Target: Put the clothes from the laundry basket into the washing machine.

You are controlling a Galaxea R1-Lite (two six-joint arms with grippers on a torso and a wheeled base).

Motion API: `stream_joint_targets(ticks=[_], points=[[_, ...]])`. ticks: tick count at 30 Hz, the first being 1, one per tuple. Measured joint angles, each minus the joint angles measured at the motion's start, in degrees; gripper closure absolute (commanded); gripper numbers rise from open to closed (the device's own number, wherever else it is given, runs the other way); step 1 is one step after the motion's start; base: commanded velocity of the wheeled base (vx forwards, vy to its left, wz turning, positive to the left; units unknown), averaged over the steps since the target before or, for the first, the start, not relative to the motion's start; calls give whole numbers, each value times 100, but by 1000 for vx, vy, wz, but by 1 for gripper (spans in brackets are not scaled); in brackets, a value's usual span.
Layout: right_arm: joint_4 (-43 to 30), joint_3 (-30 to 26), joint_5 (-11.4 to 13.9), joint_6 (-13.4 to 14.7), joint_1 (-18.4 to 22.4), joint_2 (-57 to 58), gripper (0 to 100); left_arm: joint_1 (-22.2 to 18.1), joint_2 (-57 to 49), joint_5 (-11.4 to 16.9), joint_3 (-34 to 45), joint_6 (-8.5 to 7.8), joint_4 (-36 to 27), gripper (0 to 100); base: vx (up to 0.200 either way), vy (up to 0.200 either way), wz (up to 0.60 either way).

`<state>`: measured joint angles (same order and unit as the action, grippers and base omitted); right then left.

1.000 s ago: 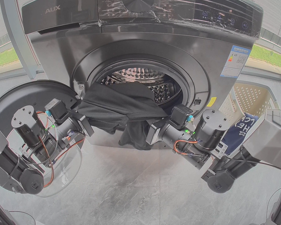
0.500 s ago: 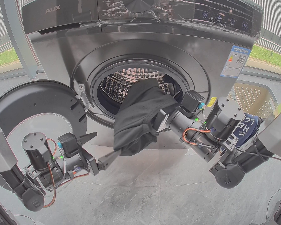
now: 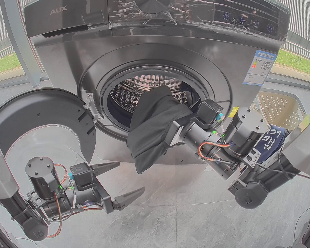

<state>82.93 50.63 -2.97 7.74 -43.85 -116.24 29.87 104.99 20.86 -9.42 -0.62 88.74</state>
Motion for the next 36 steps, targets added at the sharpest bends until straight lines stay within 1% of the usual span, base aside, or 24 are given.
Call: stream_joint_targets(ticks=[4, 8, 15, 27, 30, 31, 34, 36], points=[[0, 0, -28, 44, -162, -52, 100, 4, -24, -48, -372, 33, 2, 0, 0, 0, 0], [-5, 9, -200, 68, -383, -116, 100, 11, -17, -78, -617, 65, 5, 0, 0, 0, 0], [-49, 0, -261, 82, -675, -145, 100, 30, 243, -123, -931, 72, 6, 0, 0, 0, 0], [-72, -210, -293, 126, -946, -74, 100, 78, 975, -480, -1899, 73, 5, 0, 0, 0, 0], [-74, -215, -338, 154, -987, -74, 100, 94, 1123, -639, -2133, 73, 5, 0, 0, 0, 0], [-74, -215, -360, 173, -1009, -72, 100, 105, 1174, -723, -2208, 76, 5, 100, 0, 0, 0], [-77, -226, -400, 208, -1028, -71, 100, 148, 1287, -881, -2376, 83, 2, 100, 0, 0, 0], [-74, -232, -405, 216, -1040, -63, 100, 163, 1334, -931, -2455, 91, 5, 100, 0, 0, 0]])
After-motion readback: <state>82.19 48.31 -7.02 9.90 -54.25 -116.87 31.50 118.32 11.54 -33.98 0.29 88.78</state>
